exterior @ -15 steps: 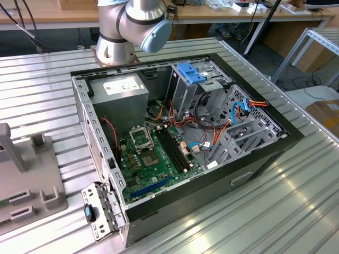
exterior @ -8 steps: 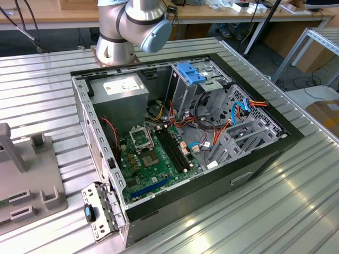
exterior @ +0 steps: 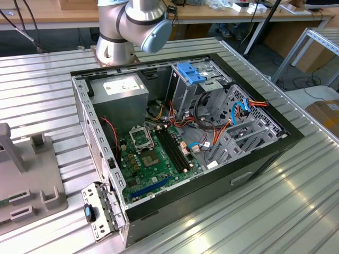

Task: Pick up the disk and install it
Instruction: 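Pick up the disk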

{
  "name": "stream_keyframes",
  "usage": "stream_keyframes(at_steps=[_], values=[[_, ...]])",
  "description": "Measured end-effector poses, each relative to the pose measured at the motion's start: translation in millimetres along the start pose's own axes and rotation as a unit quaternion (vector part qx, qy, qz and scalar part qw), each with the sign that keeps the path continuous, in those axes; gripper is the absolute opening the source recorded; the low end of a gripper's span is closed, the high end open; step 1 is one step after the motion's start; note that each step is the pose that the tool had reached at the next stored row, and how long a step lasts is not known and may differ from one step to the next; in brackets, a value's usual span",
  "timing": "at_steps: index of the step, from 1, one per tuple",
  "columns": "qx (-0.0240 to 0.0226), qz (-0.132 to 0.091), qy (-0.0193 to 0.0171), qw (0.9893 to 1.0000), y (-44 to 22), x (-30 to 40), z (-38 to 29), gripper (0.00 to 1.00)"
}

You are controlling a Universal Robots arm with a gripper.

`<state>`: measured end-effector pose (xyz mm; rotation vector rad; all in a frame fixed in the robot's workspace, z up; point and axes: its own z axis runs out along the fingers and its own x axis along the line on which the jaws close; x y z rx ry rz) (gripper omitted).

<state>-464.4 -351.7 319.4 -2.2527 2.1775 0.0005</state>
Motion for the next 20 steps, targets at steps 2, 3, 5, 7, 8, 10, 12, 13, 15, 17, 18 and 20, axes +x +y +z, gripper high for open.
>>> stream_keyframes(at_steps=[2, 3, 5, 7, 8, 10, 12, 13, 15, 17, 18, 20], values=[[0.0023, -0.004, 0.0001, 1.0000, 0.3, 0.5, 1.4, 0.50], [0.0030, -0.005, 0.0001, 1.0000, 0.7, 0.6, 1.7, 0.50], [0.0041, -0.006, 0.0001, 1.0000, 1.9, 0.6, 2.2, 0.50], [0.0042, -0.006, 0.0001, 1.0000, 3.0, 0.6, 2.7, 0.50], [0.0044, -0.006, 0.0001, 1.0000, 3.1, 0.6, 3.4, 0.50], [0.0042, -0.006, 0.0003, 1.0000, 3.3, 0.0, 5.6, 0.50], [0.0042, -0.006, 0.0003, 1.0000, 3.2, -1.2, 5.8, 0.50], [0.0042, -0.006, 0.0003, 1.0000, 3.2, -2.0, 6.0, 0.50], [0.0042, -0.006, 0.0003, 1.0000, 3.2, -2.1, 6.1, 0.50], [0.0042, -0.005, 0.0003, 1.0000, 3.2, -2.2, 6.2, 0.50], [0.0042, -0.005, 0.0003, 1.0000, 3.2, -2.2, 6.2, 0.50], [0.0042, -0.005, 0.0003, 1.0000, 3.2, -2.2, 6.2, 0.50]])
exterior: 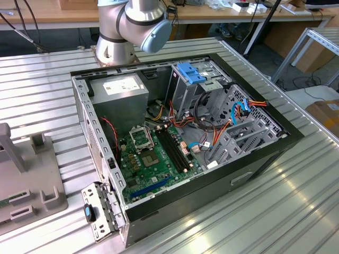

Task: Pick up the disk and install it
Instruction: 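Pick up the disk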

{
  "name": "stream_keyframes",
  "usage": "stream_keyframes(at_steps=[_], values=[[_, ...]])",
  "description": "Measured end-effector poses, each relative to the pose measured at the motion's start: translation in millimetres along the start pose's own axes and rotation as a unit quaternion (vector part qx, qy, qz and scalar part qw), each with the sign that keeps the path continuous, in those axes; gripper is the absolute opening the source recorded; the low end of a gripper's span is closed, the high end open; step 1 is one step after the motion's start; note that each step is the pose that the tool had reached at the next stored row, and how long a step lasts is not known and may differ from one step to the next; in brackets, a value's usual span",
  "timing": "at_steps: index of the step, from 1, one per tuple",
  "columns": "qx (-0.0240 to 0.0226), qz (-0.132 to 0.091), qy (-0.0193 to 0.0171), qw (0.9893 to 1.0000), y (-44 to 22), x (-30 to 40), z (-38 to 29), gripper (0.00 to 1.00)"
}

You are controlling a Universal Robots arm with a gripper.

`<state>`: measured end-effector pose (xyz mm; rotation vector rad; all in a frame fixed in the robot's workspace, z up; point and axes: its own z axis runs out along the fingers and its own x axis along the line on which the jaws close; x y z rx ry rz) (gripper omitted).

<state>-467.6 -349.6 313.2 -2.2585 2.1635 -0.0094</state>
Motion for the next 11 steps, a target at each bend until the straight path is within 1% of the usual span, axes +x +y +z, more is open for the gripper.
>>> stream_keyframes(at_steps=[3, 4, 5, 6, 7, 11], values=[[0.0000, 0.000, 0.0000, 1.0000, 0.0, 0.0, 0.0, 0.50], [0.0000, 0.000, 0.0000, 1.0000, 0.0, 0.0, 0.0, 0.48], [0.0000, 0.000, 0.0000, 1.0000, 0.0, 0.0, 0.0, 0.42], [0.0000, 0.000, 0.0000, 1.0000, 0.0, 0.0, 0.0, 0.42], [0.0000, 0.000, 0.0000, 1.0000, 0.0, 0.0, 0.0, 0.37], [0.0000, 0.001, 0.0000, 1.0000, 0.0, 0.0, 0.0, 0.37]])
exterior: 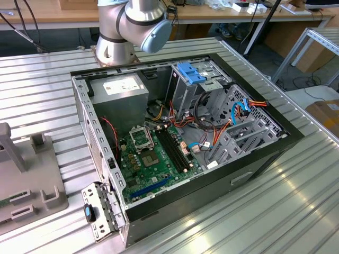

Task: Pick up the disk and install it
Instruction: 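Pick up the disk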

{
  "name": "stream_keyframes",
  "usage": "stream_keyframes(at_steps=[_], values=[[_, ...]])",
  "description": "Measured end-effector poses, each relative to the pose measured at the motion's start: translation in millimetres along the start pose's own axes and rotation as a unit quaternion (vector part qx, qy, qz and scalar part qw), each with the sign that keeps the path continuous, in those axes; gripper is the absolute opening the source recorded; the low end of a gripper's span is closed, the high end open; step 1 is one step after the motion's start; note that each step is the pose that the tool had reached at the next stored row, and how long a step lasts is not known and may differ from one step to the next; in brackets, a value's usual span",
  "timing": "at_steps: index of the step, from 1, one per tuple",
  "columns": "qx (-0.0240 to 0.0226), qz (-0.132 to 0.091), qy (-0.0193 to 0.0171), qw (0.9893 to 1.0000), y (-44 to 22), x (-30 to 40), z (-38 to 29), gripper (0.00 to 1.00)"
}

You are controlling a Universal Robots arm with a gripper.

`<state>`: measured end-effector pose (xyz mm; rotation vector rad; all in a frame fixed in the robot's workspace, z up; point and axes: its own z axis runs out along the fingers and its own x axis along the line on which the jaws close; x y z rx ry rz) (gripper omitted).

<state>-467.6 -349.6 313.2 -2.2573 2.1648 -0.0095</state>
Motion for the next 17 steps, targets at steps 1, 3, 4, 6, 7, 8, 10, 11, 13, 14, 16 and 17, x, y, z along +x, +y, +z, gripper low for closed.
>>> stream_keyframes(at_steps=[1, 3, 4, 6, 7, 8, 10, 11, 13, 14, 16, 17], values=[[0.0000, 0.000, 0.0000, 1.0000, 0.0, 0.0, 0.0, 0.37], [0.0000, 0.000, 0.0000, 1.0000, 0.0, 0.0, 0.0, 0.37], [0.0000, 0.000, 0.0000, 1.0000, 0.0, 0.0, 0.0, 0.37], [0.0000, 0.000, 0.0000, 1.0000, 0.0, 0.0, 0.0, 0.37], [0.0000, 0.000, 0.0000, 1.0000, 0.0, 0.0, 0.0, 0.37], [0.0001, 0.000, 0.0000, 1.0000, 0.0, 0.0, 0.0, 0.37], [0.0001, 0.000, 0.0000, 1.0000, -0.1, 0.0, -1.6, 0.37], [0.0001, 0.000, 0.0000, 1.0000, 0.0, 0.0, -3.1, 0.37], [0.0002, 0.000, -0.0001, 1.0000, -0.1, 0.0, -4.2, 0.37], [0.0002, 0.000, -0.0001, 1.0000, -0.1, 0.0, -4.2, 0.37], [0.0001, 0.000, 0.0000, 1.0000, -0.1, 0.0, -4.6, 0.36], [0.0001, 0.000, 0.0000, 1.0000, -0.1, 0.0, -4.6, 0.36]])
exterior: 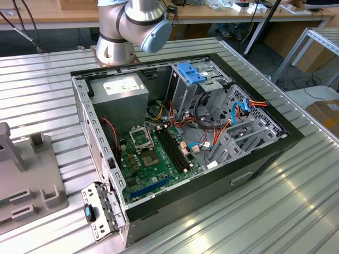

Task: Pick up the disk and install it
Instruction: 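Pick up the disk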

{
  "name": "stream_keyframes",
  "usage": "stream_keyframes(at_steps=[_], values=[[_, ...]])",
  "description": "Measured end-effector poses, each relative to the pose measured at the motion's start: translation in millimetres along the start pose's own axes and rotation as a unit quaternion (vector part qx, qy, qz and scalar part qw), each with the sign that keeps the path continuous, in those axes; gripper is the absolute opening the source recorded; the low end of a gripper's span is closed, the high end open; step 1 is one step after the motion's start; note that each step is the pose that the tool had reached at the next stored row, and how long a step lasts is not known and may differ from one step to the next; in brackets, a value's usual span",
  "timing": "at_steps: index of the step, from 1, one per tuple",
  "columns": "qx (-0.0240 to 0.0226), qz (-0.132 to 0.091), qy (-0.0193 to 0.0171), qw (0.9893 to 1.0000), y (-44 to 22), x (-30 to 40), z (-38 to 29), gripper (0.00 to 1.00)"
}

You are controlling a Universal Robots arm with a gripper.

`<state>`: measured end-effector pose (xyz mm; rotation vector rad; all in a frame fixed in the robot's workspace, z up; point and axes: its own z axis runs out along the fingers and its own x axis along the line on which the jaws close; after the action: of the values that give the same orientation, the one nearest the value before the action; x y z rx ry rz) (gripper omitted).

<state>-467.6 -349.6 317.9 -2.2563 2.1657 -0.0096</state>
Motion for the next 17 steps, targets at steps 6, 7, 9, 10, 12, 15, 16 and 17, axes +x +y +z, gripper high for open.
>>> stream_keyframes(at_steps=[6, 7, 9, 10, 12, 15, 16, 17], values=[[0.0000, 0.000, 0.0000, 1.0000, 0.0, 0.0, -0.2, 0.36], [0.0000, 0.000, 0.0000, 1.0000, 0.0, 0.0, -0.3, 0.36], [0.0000, 0.000, 0.0000, 1.0000, 0.0, 0.0, -0.4, 0.36], [-0.0001, 0.000, 0.0000, 1.0000, 0.0, 0.0, -0.5, 0.36], [0.0000, 0.000, 0.0000, 1.0000, 0.0, 0.0, -2.8, 0.36], [0.0000, 0.000, 0.0000, 1.0000, -0.1, -0.1, -7.2, 0.36], [0.0000, 0.000, 0.0000, 1.0000, -0.1, -0.1, -9.3, 0.36], [0.0000, 0.000, 0.0000, 1.0000, -0.1, -0.1, -10.8, 0.36]])
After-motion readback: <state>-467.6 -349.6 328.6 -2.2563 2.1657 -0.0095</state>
